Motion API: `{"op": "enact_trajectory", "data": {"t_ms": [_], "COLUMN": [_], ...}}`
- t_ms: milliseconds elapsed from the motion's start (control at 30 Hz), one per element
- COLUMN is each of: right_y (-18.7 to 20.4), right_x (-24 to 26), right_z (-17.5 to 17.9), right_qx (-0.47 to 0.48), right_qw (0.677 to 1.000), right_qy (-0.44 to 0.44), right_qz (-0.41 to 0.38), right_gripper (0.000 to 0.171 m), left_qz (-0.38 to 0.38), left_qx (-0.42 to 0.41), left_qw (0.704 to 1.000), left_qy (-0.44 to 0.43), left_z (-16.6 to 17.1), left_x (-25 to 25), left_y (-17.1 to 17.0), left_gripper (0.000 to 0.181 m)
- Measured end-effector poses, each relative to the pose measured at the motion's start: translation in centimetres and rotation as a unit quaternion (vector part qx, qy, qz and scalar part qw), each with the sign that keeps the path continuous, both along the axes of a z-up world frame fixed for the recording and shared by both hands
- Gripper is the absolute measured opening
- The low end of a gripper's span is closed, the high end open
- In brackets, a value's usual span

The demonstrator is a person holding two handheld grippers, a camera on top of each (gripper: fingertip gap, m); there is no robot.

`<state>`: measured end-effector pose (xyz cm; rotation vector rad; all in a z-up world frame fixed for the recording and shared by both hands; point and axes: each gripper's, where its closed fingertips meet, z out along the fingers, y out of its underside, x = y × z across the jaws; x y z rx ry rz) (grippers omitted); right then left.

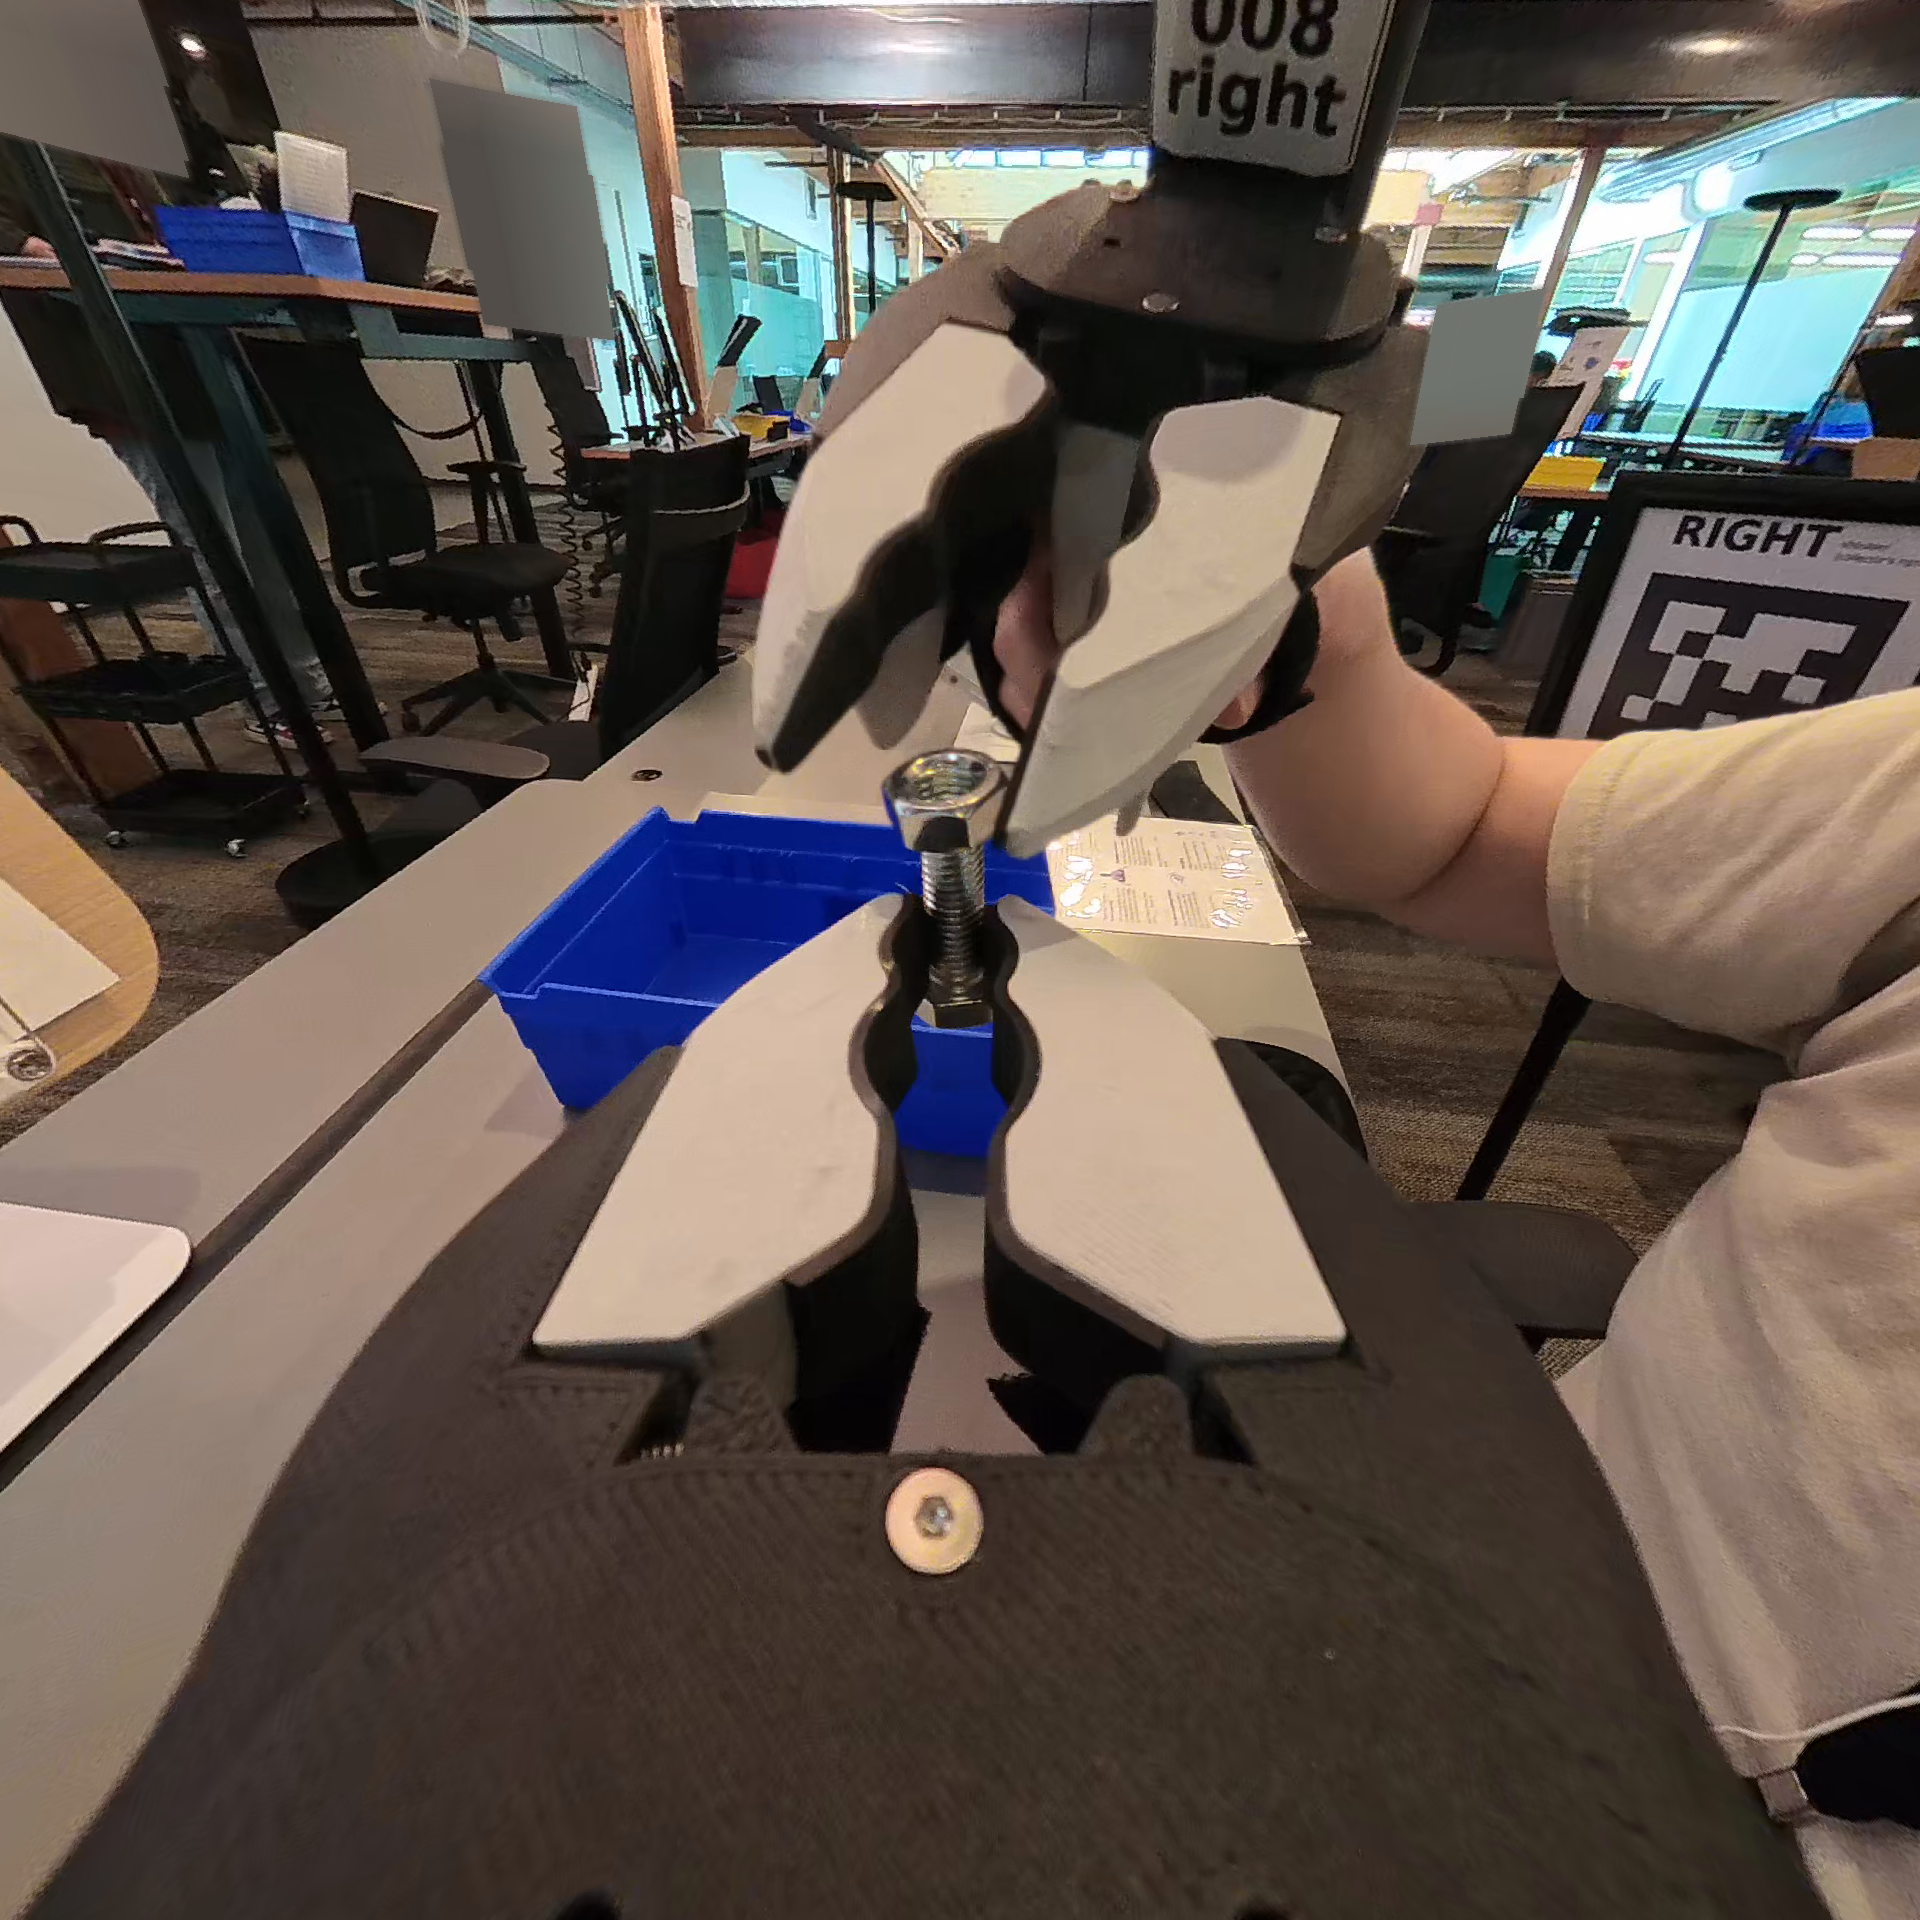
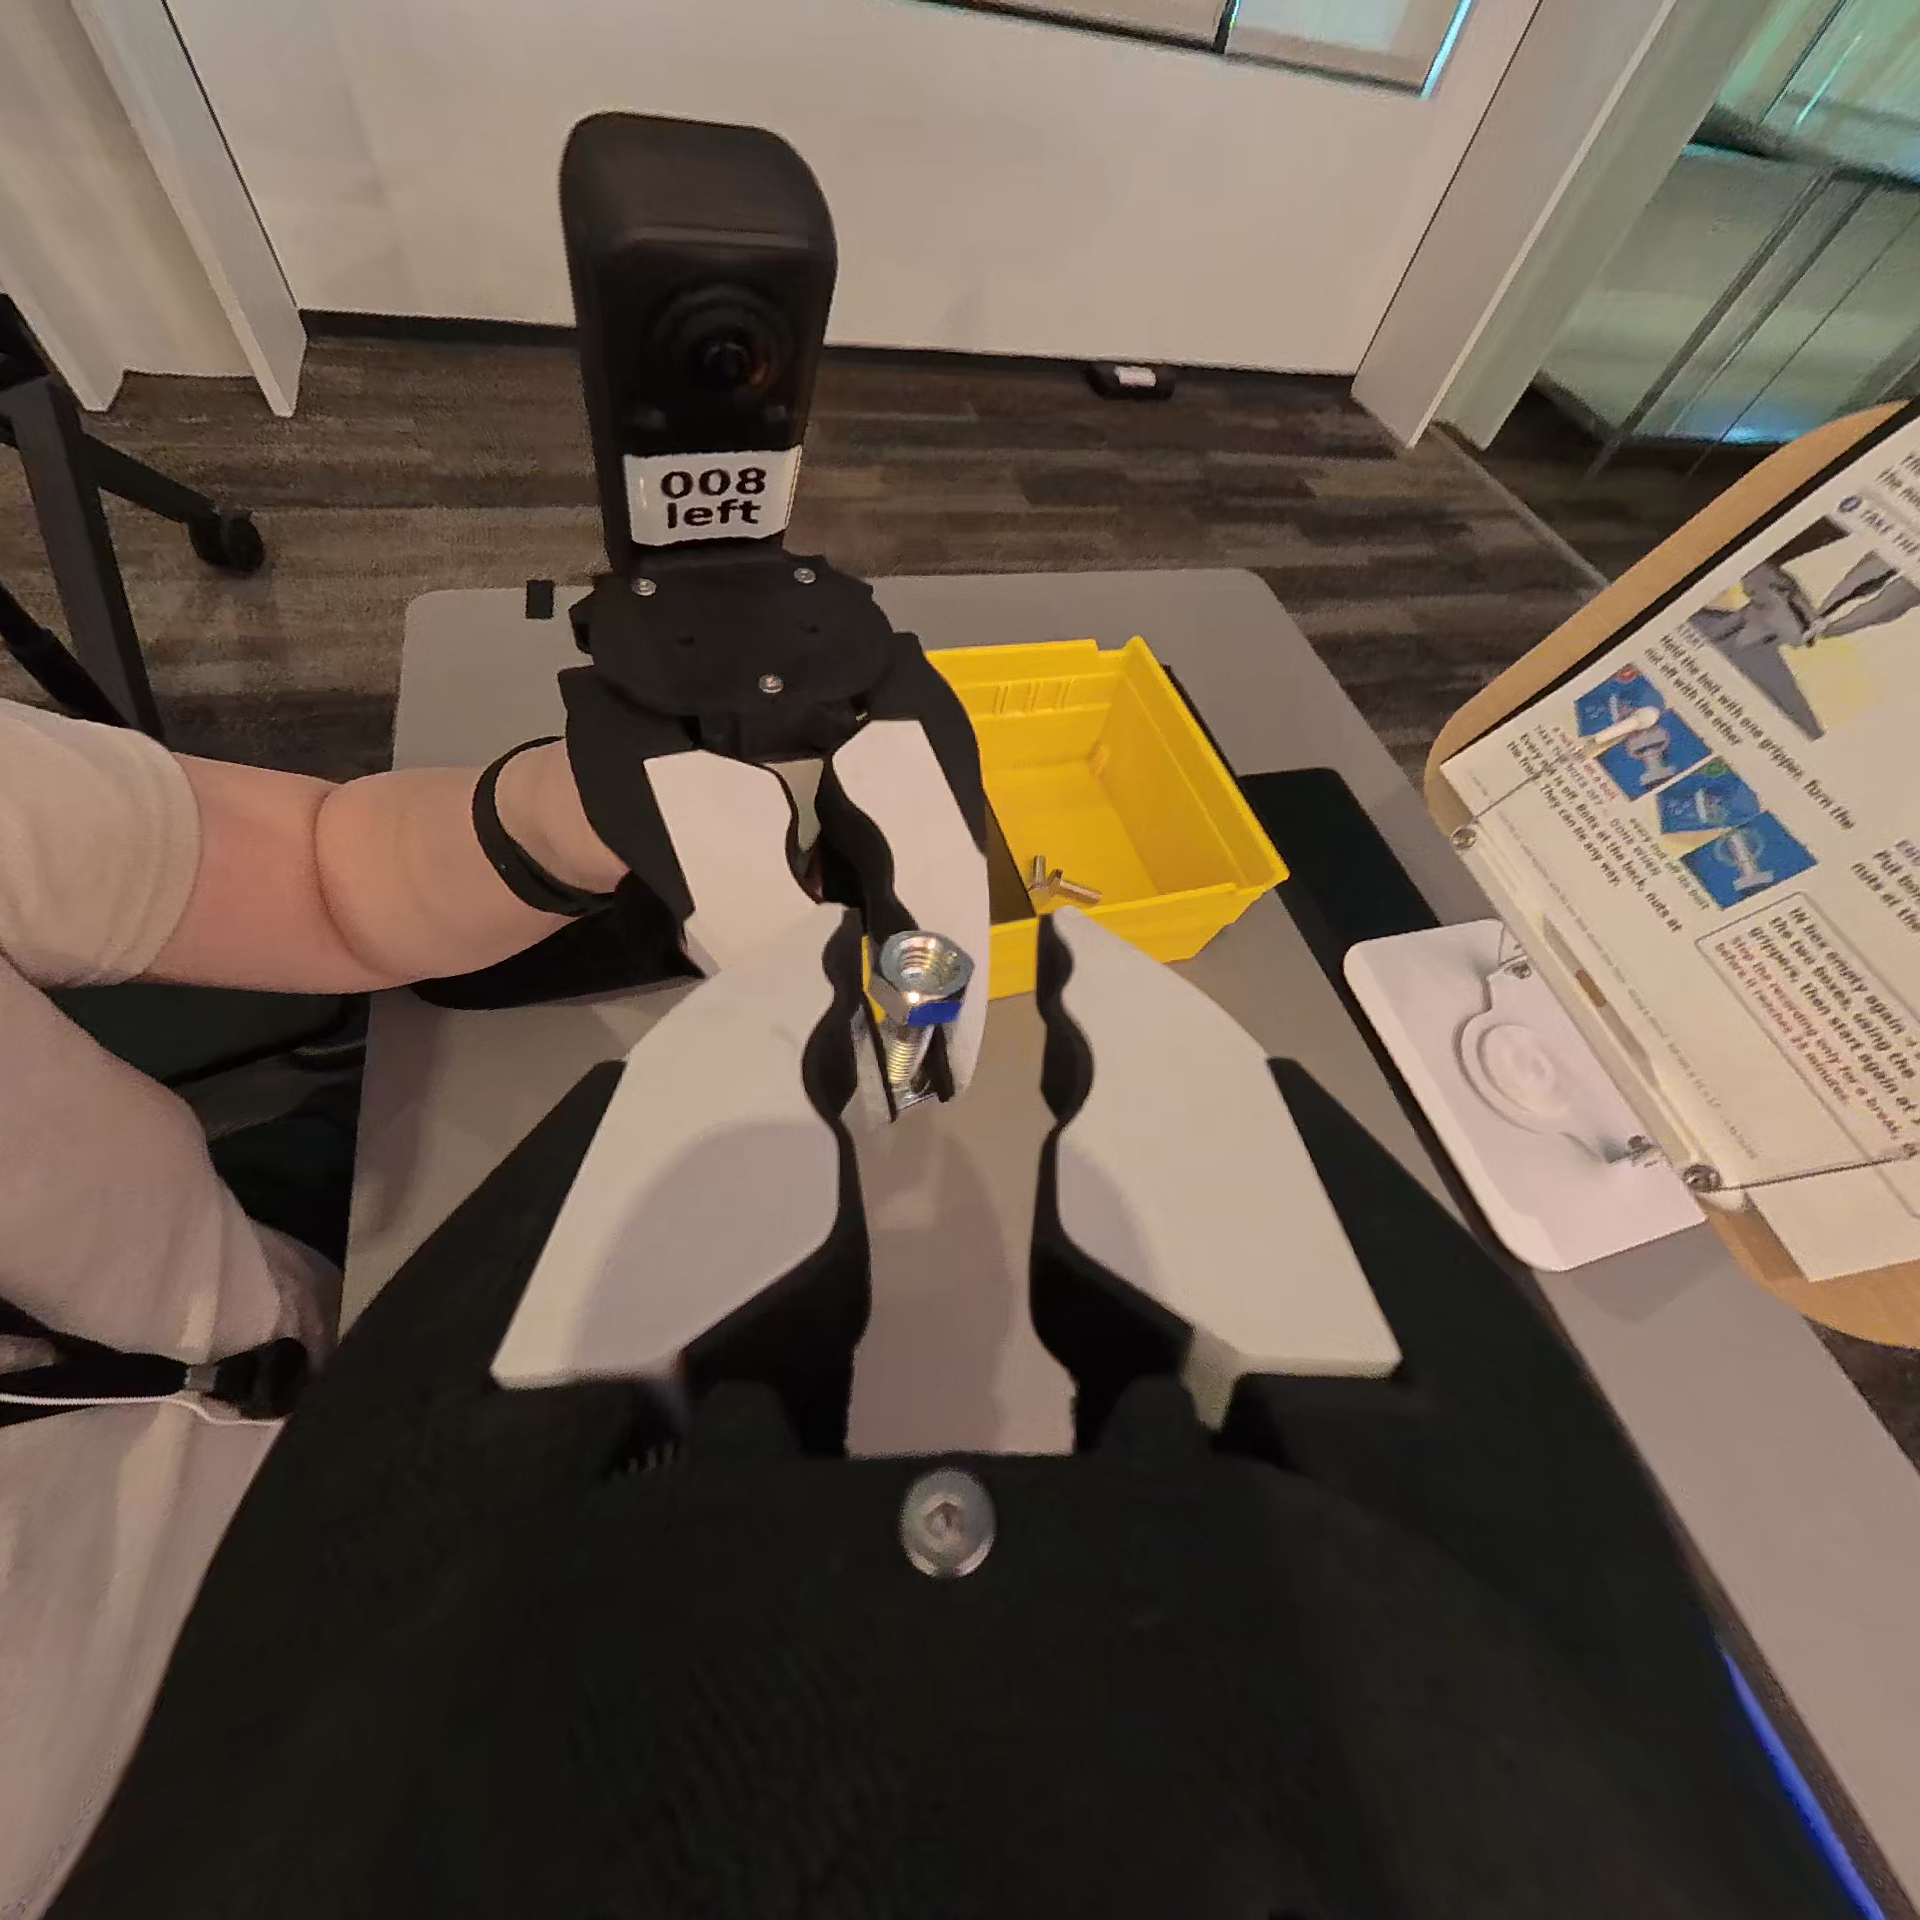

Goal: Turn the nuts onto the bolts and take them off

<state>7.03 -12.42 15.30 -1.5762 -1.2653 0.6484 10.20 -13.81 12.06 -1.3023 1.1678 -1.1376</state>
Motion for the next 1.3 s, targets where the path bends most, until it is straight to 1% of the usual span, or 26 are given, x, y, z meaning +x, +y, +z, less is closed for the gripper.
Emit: {"op": "enact_trajectory", "data": {"t_ms": [100,233,333,533,633,800,867,1000,1133,1200,1300], "right_y": [-0.4,-1.0,-1.5,-1.6,-1.6,-1.6,-1.8,-2.7,-4.1,-4.3,-4.6], "right_x": [0.2,0.6,0.8,0.5,0.5,0.6,0.5,0.5,0.7,0.7,0.7], "right_z": [0.7,1.3,1.4,0.6,0.9,0.3,0.4,0.5,0.5,0.4,0.5], "right_qx": [0.014,0.024,0.050,0.042,0.041,0.025,0.017,-0.005,-0.033,-0.054,-0.097], "right_qw": [0.999,0.995,0.989,0.985,0.981,0.980,0.978,0.969,0.957,0.953,0.944], "right_qy": [0.029,0.083,0.125,0.156,0.179,0.181,0.189,0.199,0.200,0.199,0.205], "right_qz": [0.017,0.044,0.062,0.062,0.065,0.078,0.092,0.145,0.209,0.224,0.241], "right_gripper": [0.034,0.050,0.052,0.049,0.042,0.039,0.039,0.039,0.039,0.038,0.033], "left_qz": [0.003,0.002,0.004,0.011,0.007,0.001,-0.009,-0.032,-0.080,-0.112,-0.119], "left_qx": [0.010,0.024,0.037,0.050,0.050,0.051,0.049,0.041,0.029,0.023,0.026], "left_qw": [1.000,1.000,0.999,0.999,0.999,0.999,0.999,0.999,0.996,0.993,0.993], "left_qy": [0.003,-0.003,0.001,0.008,0.008,0.008,0.007,-0.001,-0.011,-0.015,-0.008], "left_z": [0.1,0.3,0.3,0.2,0.2,0.2,0.2,0.4,0.7,0.8,0.6], "left_x": [-0.1,-0.3,-0.3,-0.1,0.0,0.1,0.1,0.2,0.2,0.2,0.4], "left_y": [0.0,0.0,-0.1,-0.1,-0.2,-0.4,-0.7,-1.4,-2.7,-3.7,-4.0], "left_gripper": [0.010,0.010,0.010,0.010,0.010,0.010,0.010,0.010,0.010,0.010,0.010]}}
